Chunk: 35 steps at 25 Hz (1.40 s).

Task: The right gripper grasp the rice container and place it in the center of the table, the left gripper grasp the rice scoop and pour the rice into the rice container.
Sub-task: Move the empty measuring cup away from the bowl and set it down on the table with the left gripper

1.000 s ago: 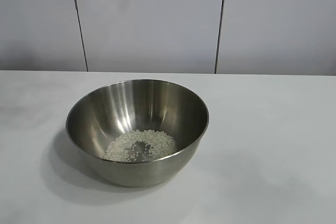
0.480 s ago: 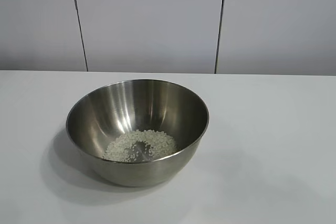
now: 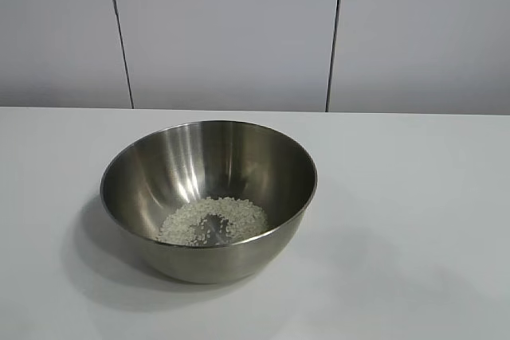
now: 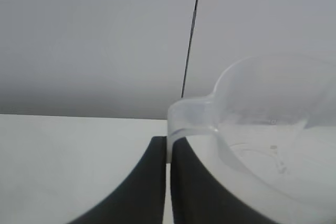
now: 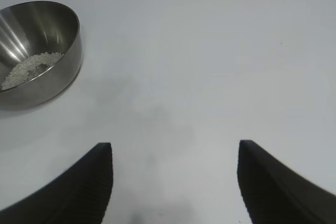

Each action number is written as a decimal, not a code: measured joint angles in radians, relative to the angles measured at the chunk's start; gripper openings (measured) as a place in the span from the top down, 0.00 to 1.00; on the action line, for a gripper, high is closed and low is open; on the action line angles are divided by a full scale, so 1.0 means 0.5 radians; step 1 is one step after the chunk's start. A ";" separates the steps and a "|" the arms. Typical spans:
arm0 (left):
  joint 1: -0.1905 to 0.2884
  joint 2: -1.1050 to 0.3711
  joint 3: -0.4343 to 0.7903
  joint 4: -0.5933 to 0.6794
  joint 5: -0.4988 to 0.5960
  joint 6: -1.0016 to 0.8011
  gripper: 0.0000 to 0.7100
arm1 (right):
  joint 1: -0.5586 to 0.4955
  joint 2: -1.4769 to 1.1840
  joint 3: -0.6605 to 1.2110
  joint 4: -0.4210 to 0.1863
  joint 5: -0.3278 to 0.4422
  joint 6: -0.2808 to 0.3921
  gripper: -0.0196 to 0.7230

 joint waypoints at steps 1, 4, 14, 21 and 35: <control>0.000 0.063 0.016 -0.002 -0.045 0.035 0.99 | 0.000 0.000 0.000 0.000 0.000 0.000 0.35; 0.000 0.306 0.045 -0.012 -0.251 0.120 0.99 | 0.000 0.000 0.000 0.000 0.000 0.000 0.35; 0.000 1.039 0.046 -0.022 -0.761 0.321 0.99 | 0.000 0.000 0.000 0.000 0.000 0.000 0.35; 0.000 1.322 0.031 0.096 -0.774 0.566 0.99 | 0.000 0.000 0.000 0.001 -0.001 0.000 0.35; 0.000 1.491 0.028 0.110 -0.822 0.700 0.78 | 0.000 0.000 0.000 0.001 -0.001 0.000 0.35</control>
